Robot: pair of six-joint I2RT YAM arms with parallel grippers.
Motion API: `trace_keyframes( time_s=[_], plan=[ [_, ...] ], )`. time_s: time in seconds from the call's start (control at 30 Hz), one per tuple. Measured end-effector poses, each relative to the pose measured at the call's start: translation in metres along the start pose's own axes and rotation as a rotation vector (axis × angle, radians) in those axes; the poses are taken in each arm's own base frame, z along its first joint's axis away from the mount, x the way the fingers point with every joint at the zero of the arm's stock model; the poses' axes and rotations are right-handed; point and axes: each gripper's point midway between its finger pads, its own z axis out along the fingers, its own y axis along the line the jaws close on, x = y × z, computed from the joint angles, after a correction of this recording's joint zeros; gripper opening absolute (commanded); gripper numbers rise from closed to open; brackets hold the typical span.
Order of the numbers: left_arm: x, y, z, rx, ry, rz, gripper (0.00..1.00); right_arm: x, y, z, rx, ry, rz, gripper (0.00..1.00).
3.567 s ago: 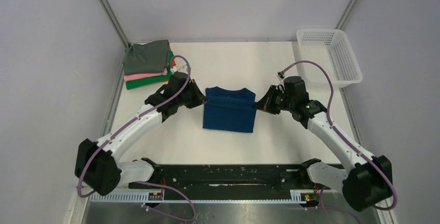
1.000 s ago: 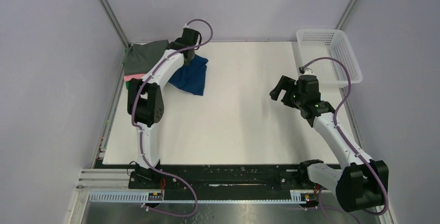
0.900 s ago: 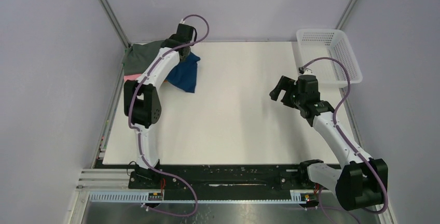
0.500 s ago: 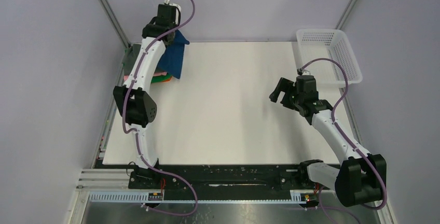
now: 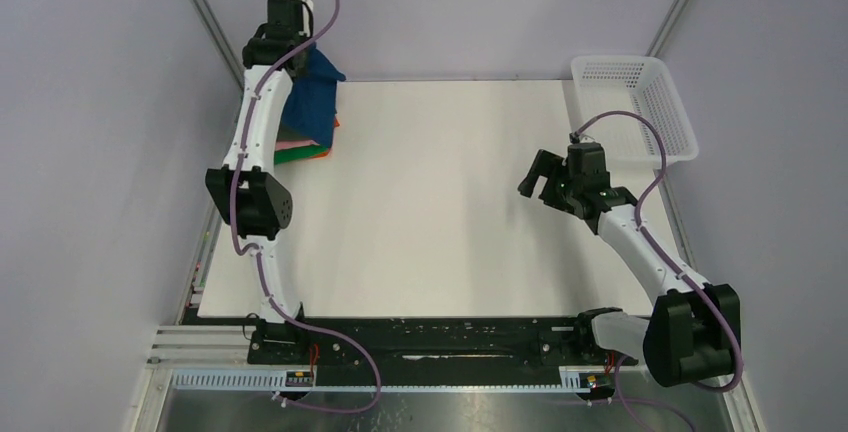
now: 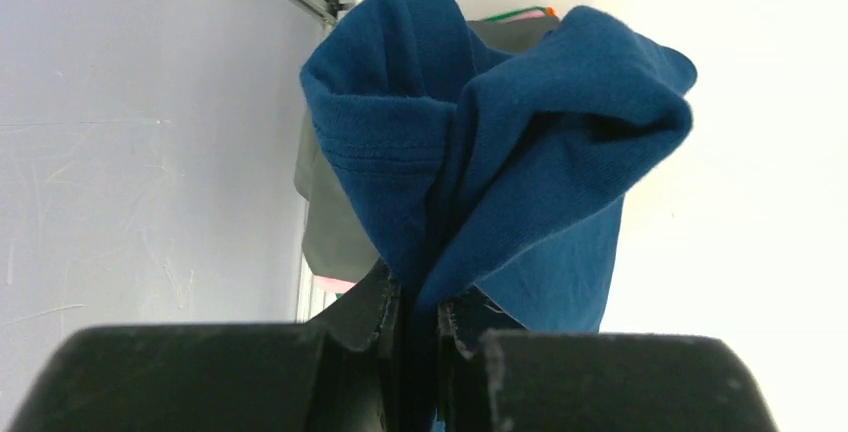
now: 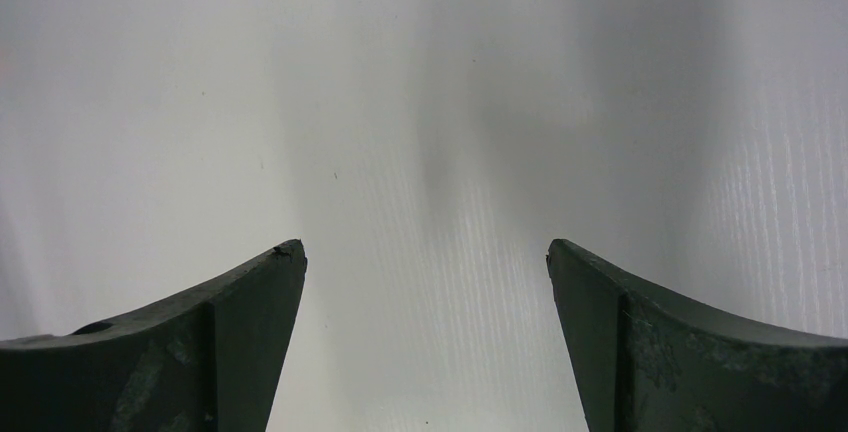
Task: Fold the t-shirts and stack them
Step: Put the neatly folded tshirt into the corner of the board with the left arm
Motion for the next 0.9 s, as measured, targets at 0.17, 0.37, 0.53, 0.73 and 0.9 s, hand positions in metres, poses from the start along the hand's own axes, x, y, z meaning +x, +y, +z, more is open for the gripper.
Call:
trace_keyframes(
  time_s=[0.17, 0.37, 0.53, 0.73, 0.9],
  plan=[
    [0.008, 0.032, 0.029, -0.042, 0.019, -0.063, 0.00, 0.001, -0.001, 0.004, 0.008, 0.013, 0.001, 0.99],
    [0.039, 0.054, 0.079, -0.071, 0.087, -0.093, 0.00, 0.004, -0.007, 0.010, 0.036, 0.029, 0.003, 1.00],
    [0.056, 0.064, 0.112, -0.129, 0.112, -0.097, 0.18, 0.006, -0.008, 0.013, 0.045, 0.038, 0.004, 1.00],
    [0.049, 0.078, 0.125, -0.208, 0.065, -0.119, 0.90, 0.004, -0.007, 0.015, 0.049, 0.045, 0.010, 0.99],
    [0.040, 0.091, 0.125, -0.276, 0.021, -0.167, 0.99, 0.005, -0.009, 0.015, 0.058, 0.049, 0.015, 1.00]
  ],
)
